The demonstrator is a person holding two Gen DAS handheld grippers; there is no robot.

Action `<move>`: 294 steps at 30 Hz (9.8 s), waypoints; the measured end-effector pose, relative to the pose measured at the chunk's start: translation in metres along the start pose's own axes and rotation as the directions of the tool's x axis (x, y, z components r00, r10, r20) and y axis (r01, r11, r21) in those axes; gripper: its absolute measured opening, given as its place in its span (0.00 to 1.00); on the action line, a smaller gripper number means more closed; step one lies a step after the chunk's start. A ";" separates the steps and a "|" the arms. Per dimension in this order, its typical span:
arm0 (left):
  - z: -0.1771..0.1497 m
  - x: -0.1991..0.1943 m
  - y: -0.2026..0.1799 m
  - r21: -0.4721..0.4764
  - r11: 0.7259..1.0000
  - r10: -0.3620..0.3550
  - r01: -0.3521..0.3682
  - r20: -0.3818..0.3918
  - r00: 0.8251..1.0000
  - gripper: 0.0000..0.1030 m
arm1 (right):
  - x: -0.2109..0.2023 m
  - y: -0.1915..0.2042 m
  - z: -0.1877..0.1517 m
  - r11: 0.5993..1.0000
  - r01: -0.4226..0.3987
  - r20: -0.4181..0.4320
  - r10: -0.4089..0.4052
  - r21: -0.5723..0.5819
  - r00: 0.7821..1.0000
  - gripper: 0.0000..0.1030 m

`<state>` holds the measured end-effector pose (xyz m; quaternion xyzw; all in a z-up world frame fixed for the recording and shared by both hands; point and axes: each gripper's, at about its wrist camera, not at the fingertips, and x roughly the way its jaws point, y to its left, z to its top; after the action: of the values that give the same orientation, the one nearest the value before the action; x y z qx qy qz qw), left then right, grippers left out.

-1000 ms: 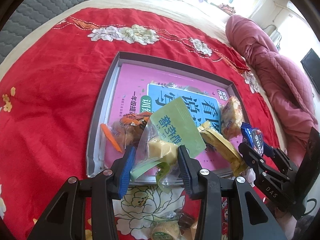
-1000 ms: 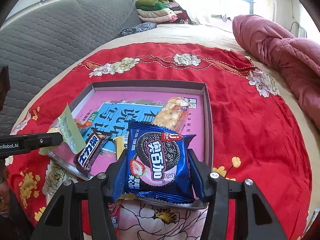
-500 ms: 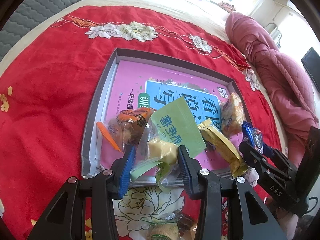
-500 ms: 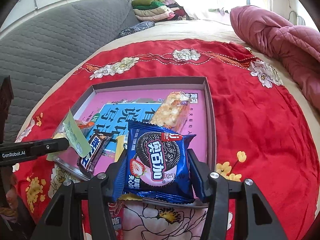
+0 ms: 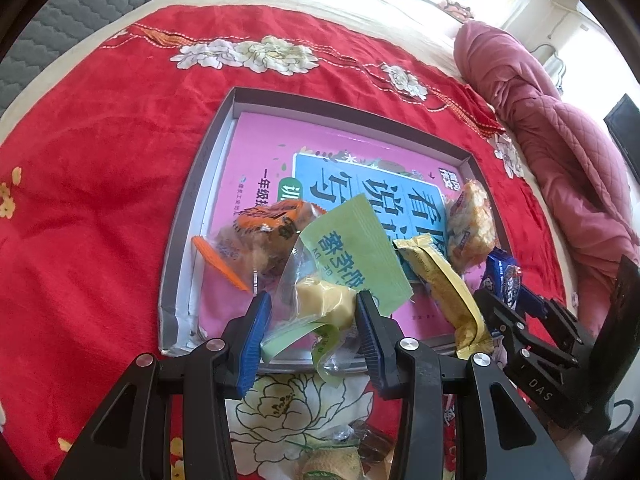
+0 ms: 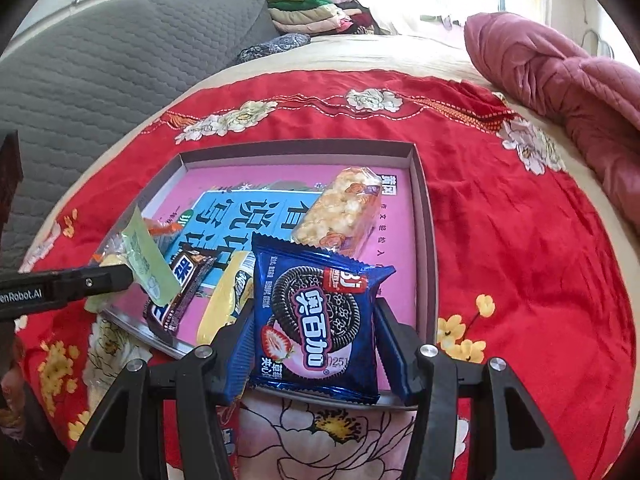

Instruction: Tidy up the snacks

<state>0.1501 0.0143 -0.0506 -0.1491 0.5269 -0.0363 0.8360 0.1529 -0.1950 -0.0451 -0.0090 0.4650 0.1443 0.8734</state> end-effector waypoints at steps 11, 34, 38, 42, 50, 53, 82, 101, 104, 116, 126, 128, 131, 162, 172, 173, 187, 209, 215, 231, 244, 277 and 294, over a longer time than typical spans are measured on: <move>0.001 0.002 0.002 -0.011 1.000 0.006 -0.006 -0.002 1.000 0.43 | 0.007 0.014 -0.004 0.993 0.077 -0.018 -0.079 -0.090 0.997 0.54; 0.002 0.005 0.005 -0.025 1.000 0.000 0.000 -0.012 1.000 0.44 | 0.008 0.016 -0.004 0.991 0.086 -0.036 -0.090 -0.099 0.995 0.54; 0.002 0.006 0.005 -0.027 1.000 -0.002 0.001 -0.016 1.000 0.44 | 0.007 0.015 -0.003 0.991 0.088 -0.038 -0.093 -0.096 0.995 0.54; 0.003 0.006 0.006 -0.032 0.999 -0.004 0.003 -0.020 1.000 0.44 | 0.007 0.016 -0.003 0.990 0.096 -0.038 -0.101 -0.105 0.994 0.54; 0.004 0.005 0.005 -0.036 0.999 -0.008 0.006 -0.030 1.000 0.45 | 0.002 0.015 -0.001 0.989 0.104 -0.024 -0.107 -0.101 0.994 0.59; 0.004 0.004 0.004 -0.033 0.999 -0.010 0.009 -0.033 0.999 0.45 | 0.003 0.014 -0.001 0.991 0.096 -0.031 -0.099 -0.088 0.995 0.59; 0.006 -0.018 0.000 -0.015 1.000 -0.004 0.004 -0.001 1.000 0.56 | -0.028 0.006 0.012 0.993 0.113 0.081 -0.110 -0.035 0.991 0.69; 0.007 -0.044 -0.018 0.018 1.000 -0.013 0.013 0.021 1.000 0.56 | -0.065 -0.002 0.013 0.993 0.119 0.166 -0.115 -0.011 0.979 0.74; 0.006 -0.049 -0.023 0.030 0.999 -0.017 0.016 0.026 1.000 0.56 | -0.071 -0.005 0.011 0.993 0.118 0.175 -0.116 -0.001 0.978 0.74; -0.004 -0.065 -0.027 0.053 0.998 -0.039 0.038 0.024 0.999 0.57 | -0.088 -0.017 -0.002 0.992 0.115 0.173 -0.122 0.051 0.977 0.75; -0.020 -0.067 -0.017 0.054 0.998 -0.038 0.038 -0.006 0.999 0.57 | -0.092 -0.016 -0.015 0.992 0.114 0.145 -0.122 0.063 0.982 0.75; -0.024 -0.066 -0.015 0.058 0.998 -0.033 0.033 -0.014 0.999 0.57 | -0.093 -0.014 -0.019 0.993 0.106 0.137 -0.114 0.061 0.984 0.75; -0.032 -0.063 -0.010 0.058 0.998 -0.026 0.028 -0.035 0.999 0.57 | -0.094 -0.012 -0.024 0.994 0.095 0.123 -0.101 0.058 0.987 0.75; -0.083 -0.031 0.015 -0.025 0.994 -0.113 0.110 -0.218 0.969 0.58 | -0.069 0.031 -0.061 0.998 -0.058 -0.068 0.055 -0.040 0.996 0.75; -0.088 -0.018 0.014 -0.052 0.989 -0.148 0.140 -0.226 0.963 0.58 | -0.045 0.042 -0.071 0.995 -0.067 -0.149 0.055 -0.074 0.987 0.75; -0.088 -0.016 0.014 -0.054 0.988 -0.150 0.141 -0.227 0.962 0.58 | -0.043 0.042 -0.072 0.995 -0.063 -0.152 0.051 -0.077 0.987 0.75; -0.090 -0.007 0.020 -0.110 0.979 -0.190 0.169 -0.221 0.956 0.57 | -0.017 0.043 -0.070 0.993 -0.032 -0.169 0.013 -0.109 0.986 0.47; -0.086 -0.005 0.016 -0.062 0.988 -0.152 0.143 -0.185 0.971 0.40 | -0.028 0.024 -0.066 0.987 -0.159 -0.157 0.160 0.022 0.974 0.24; -0.084 -0.018 0.022 -0.074 0.986 -0.160 0.150 -0.161 0.974 0.40 | -0.041 0.016 -0.064 0.980 -0.189 -0.119 0.196 0.068 0.973 0.24; -0.072 -0.050 0.019 -0.055 0.988 -0.149 0.145 -0.086 0.985 0.40 | -0.067 0.012 -0.055 0.968 -0.235 -0.017 0.238 0.083 0.971 0.24; -0.059 -0.057 0.006 -0.021 0.990 -0.141 0.140 -0.043 0.989 0.40 | -0.073 0.006 -0.045 0.963 -0.255 0.039 0.252 0.092 0.967 0.24; -0.023 -0.050 -0.020 0.017 0.991 -0.130 0.130 0.010 0.991 0.40 | -0.079 -0.020 -0.022 0.971 -0.210 0.133 0.194 0.119 0.972 0.24; -0.003 -0.027 -0.039 0.032 0.990 -0.134 0.134 0.010 0.991 0.40 | -0.076 -0.036 -0.007 0.971 -0.189 0.161 0.166 0.143 0.973 0.24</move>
<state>0.1397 -0.0175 -0.0173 -0.1714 0.5100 -0.0997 0.8370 0.1166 -0.2494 0.0079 0.1124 0.4079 0.1852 0.8870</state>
